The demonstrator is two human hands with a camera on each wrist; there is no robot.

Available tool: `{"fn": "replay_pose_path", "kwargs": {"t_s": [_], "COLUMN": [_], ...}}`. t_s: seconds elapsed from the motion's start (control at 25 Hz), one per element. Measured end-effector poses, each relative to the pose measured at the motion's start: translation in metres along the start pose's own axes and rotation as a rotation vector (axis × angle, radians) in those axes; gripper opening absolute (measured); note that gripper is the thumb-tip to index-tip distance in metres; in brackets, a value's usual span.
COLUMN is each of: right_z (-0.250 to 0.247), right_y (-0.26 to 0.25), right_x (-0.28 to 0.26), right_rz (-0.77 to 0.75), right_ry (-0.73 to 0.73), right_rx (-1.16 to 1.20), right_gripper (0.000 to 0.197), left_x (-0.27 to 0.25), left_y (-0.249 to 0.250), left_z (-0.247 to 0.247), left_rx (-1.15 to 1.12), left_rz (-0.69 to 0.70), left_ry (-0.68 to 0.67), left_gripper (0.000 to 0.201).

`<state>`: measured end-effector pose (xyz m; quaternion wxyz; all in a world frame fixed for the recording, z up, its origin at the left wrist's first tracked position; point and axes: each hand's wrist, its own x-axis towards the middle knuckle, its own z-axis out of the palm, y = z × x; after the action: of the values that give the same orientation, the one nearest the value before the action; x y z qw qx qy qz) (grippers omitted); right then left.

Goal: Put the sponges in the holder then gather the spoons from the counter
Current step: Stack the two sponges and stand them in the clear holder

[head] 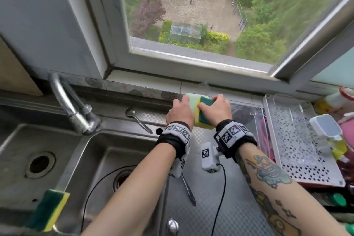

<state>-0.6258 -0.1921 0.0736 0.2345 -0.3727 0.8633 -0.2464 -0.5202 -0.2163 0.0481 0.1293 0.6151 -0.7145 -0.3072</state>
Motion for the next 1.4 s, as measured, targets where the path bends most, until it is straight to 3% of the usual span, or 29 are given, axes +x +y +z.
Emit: {"fn": "replay_pose_path", "kwargs": {"t_s": [0.32,0.8,0.92,1.12,1.4], "right_z": [0.024,0.038,0.037,0.04,0.049], "right_y": [-0.017,-0.011,-0.006,0.012,0.005], "right_x": [0.013,0.011,0.005,-0.004,-0.019], "right_rz": [-0.026,-0.087,-0.085,-0.047,-0.032], "right_ry": [0.07,0.114,0.153,0.156,0.133], "right_rx": [0.004,0.005,0.004,-0.028,-0.009], "right_gripper": [0.061,0.075,0.077,0.082,0.076], "left_x": [-0.019,-0.088,-0.109,-0.154,-0.163], "left_y": [-0.036,-0.192,-0.252,-0.339,-0.376], "left_z": [-0.017,-0.071,-0.081,-0.084,-0.084], "left_rx": [-0.081,-0.119,-0.005,0.307,0.276], "left_rz": [-0.027,-0.336,-0.466,-0.742,-0.844], "left_ry": [-0.061,0.096,0.124,-0.006,-0.055], "left_gripper": [0.023,0.02,0.03,0.069,0.065]}}
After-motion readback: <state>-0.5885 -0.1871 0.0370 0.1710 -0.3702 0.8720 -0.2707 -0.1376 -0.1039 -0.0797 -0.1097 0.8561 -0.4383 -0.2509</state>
